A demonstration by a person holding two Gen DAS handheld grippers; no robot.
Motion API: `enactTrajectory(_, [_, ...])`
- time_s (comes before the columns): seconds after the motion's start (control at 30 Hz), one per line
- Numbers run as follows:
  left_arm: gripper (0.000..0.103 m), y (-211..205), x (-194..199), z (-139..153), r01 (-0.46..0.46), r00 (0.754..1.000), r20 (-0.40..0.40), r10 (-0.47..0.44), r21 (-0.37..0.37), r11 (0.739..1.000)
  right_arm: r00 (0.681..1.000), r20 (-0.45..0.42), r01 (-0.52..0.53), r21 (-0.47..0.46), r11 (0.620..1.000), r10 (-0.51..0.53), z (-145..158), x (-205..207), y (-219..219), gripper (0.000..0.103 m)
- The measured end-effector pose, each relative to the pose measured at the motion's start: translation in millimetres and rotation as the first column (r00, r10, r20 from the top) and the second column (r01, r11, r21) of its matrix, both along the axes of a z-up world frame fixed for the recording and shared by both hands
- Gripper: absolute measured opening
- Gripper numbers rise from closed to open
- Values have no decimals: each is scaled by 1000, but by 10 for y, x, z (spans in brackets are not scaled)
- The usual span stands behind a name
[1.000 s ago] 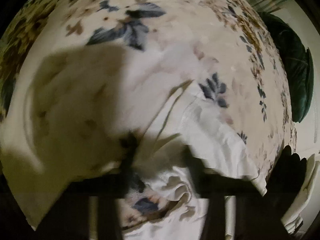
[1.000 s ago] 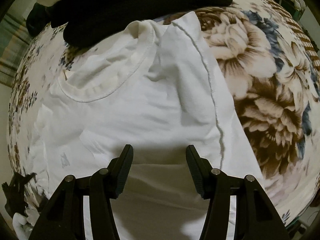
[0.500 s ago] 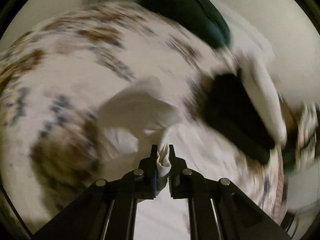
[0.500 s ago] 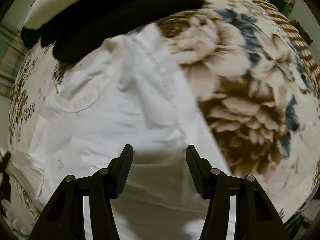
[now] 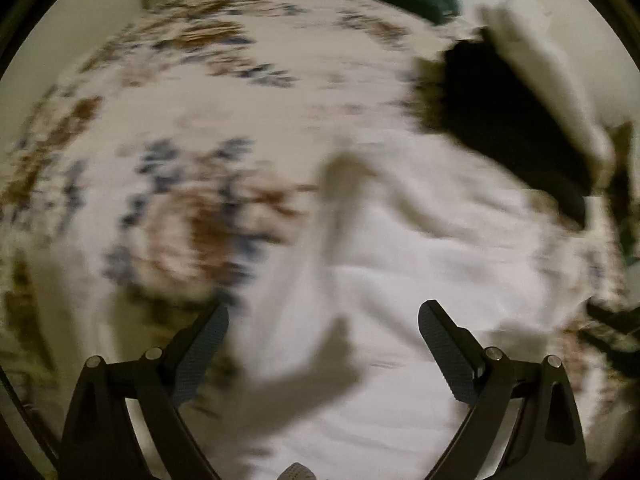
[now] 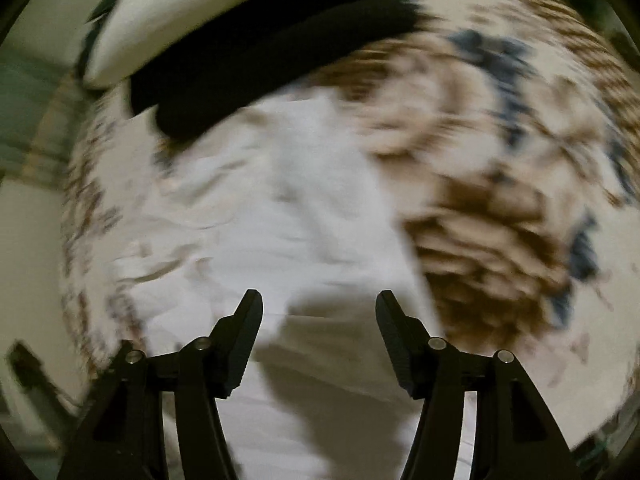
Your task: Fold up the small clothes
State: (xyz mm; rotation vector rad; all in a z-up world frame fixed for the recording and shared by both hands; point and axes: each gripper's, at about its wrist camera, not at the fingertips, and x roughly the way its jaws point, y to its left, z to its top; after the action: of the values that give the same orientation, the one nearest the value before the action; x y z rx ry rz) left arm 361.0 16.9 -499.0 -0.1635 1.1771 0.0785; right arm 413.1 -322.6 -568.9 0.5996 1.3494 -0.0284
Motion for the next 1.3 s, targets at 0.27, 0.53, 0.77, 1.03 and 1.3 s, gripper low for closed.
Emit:
enactTrajectory(0.27, [97,290,300,-378,-101,994,-32,103,64,993,957,-47,-286,27,958,287,-508,1056,902,62])
enactTrajectory(0.53, [97,240,325,-511,-95,992,-75,99,63,994,985,5,-175,42,984,175,-517,1069,810,4])
enactTrajectory(0.77, [97,185,366,-573,-79,992,-97,85,64,995,985,-168,-45,-61,997,34,-518,732,324,7])
enactTrajectory(1.03, [97,39,454,-580,-23,995,-94,34,115,993,968,-39,-250,-31,968,249,-215,1000,774,54])
enactTrajectory(1.3, [97,59,435,-686,-19,992,-118,36,139,990,918,-161,-361,31,932,361,-887,1700,1339,52])
